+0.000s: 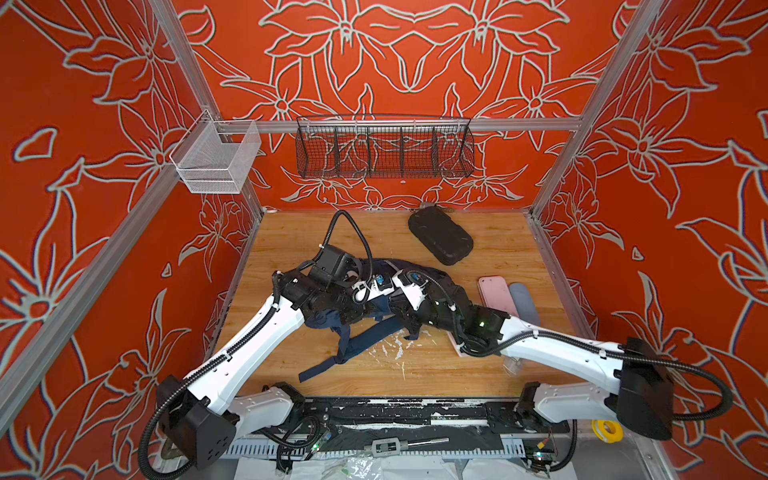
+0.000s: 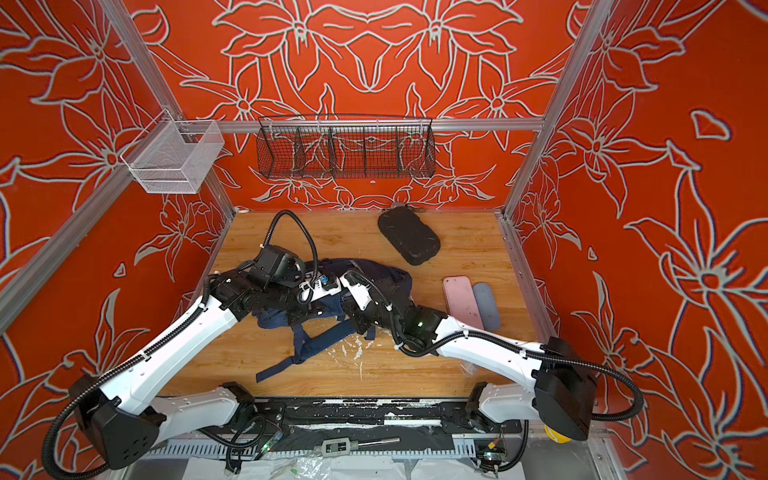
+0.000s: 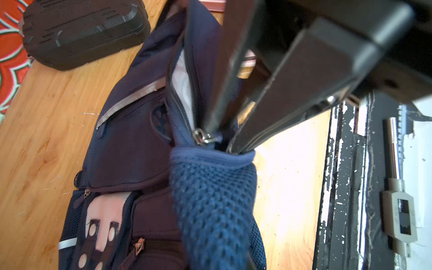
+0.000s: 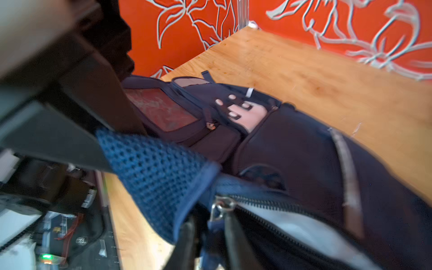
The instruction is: Pack the student bag
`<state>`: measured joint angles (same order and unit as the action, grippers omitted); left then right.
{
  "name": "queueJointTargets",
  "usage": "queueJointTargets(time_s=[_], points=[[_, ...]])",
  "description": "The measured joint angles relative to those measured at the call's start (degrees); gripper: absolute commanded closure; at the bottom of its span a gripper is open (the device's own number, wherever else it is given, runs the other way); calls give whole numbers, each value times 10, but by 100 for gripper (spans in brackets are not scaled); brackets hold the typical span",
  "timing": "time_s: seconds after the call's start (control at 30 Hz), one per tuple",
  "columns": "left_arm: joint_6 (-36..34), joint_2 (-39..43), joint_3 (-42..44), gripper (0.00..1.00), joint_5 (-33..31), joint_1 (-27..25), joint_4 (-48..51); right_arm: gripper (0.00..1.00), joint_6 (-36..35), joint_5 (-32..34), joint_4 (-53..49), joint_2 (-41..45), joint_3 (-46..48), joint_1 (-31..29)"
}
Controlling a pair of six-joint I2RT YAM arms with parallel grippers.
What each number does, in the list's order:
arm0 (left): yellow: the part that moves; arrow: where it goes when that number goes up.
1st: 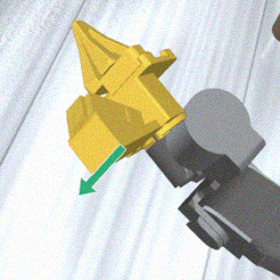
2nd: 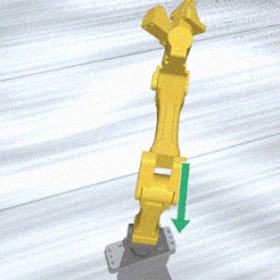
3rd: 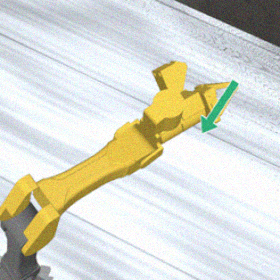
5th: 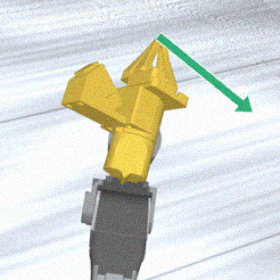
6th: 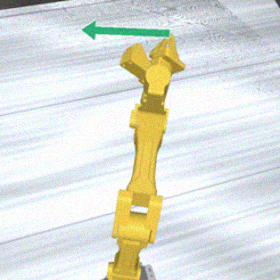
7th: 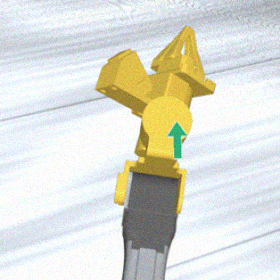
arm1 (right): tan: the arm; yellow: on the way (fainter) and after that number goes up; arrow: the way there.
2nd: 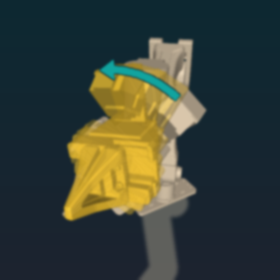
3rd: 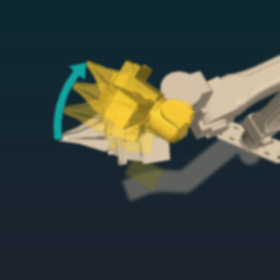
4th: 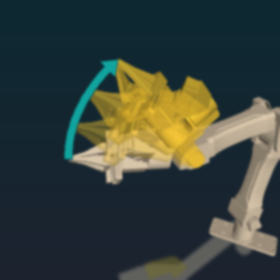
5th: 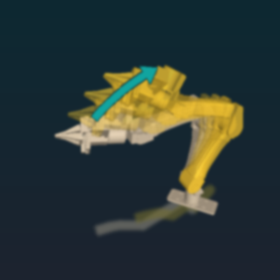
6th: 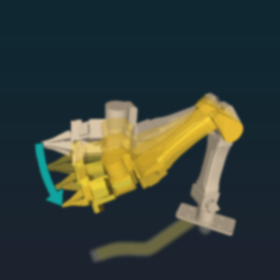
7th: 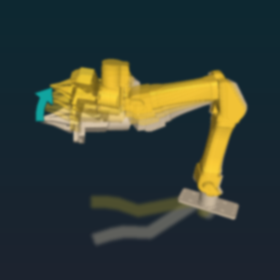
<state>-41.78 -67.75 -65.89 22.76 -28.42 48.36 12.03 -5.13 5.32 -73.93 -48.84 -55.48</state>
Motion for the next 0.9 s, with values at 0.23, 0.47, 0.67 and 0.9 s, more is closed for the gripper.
queueJointTargets(time_s=[0.23,0.47,0.67,0.9], points=[[-6,1,0,100,-6,0,-5,100,12,24,-4,7,2,-3],[-17,12,0,100,-7,-1,-6,100,14,25,-25,53,31,49],[-28,34,11,100,-12,-1,-9,100,9,10,-51,99,63,108],[-52,85,71,100,-35,1,-72,100,3,-10,-117,165,76,178]])
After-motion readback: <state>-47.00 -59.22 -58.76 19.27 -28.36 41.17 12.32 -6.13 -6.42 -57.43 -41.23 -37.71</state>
